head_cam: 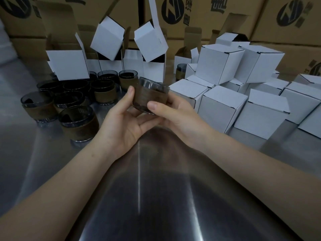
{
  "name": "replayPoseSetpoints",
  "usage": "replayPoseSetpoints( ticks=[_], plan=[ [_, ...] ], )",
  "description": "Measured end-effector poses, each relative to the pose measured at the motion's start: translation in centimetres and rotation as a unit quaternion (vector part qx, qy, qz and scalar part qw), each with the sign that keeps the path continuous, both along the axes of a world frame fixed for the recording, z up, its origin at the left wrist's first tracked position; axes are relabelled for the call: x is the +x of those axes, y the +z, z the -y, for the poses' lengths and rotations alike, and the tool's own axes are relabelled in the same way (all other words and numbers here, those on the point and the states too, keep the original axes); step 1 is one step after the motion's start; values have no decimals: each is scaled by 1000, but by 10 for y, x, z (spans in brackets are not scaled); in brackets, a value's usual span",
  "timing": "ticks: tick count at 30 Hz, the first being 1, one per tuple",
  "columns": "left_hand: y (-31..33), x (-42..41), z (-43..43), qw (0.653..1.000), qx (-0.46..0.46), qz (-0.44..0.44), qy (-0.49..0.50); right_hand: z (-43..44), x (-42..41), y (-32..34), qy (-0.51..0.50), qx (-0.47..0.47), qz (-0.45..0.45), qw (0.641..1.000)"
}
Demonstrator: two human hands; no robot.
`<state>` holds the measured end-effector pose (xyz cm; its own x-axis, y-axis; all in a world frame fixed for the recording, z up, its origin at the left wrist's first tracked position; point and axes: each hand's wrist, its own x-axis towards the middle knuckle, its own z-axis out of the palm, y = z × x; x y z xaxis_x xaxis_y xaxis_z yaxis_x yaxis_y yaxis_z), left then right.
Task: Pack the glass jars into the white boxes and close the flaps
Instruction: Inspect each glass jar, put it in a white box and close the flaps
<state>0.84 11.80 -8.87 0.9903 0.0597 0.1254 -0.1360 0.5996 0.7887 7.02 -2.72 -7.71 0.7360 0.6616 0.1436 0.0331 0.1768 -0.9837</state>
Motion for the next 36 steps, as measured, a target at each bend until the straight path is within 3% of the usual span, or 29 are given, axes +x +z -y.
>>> replayPoseSetpoints(
  ticks=[4, 7, 11, 15, 16, 19, 22, 24, 31, 36],
  plan=[
    [2, 0, 6, 993, 89, -40, 60, -1, 0, -4, -30, -1, -2, 1000],
    [4, -3, 14, 962, 183, -47, 197, -1, 1, -8, -65, 2, 10, 998],
    [13, -7, 8, 813, 434, -7, 389, -1, 2, -12, -110, -17, 45, 993],
    [40, -3, 0, 761, 466, 4, 451, -1, 5, -16, -117, -49, 79, 989],
    [46, 2, -5, 734, 500, -3, 460, -1, 6, -17, -117, -52, 82, 988],
    [65, 18, -33, 611, 627, -58, 480, -1, 6, -18, -116, -58, 95, 987],
    [82, 33, -67, 524, 683, -165, 481, -1, 6, -18, -118, -67, 105, 985],
    [86, 40, -88, 498, 697, -207, 473, -2, 7, -19, -120, -70, 105, 985],
    [87, 53, -133, 470, 752, -256, 385, -2, 6, -20, -117, -85, 110, 983],
    [71, 56, -160, 410, 799, -185, 399, -1, 7, -19, -113, -85, 109, 984]
  ],
)
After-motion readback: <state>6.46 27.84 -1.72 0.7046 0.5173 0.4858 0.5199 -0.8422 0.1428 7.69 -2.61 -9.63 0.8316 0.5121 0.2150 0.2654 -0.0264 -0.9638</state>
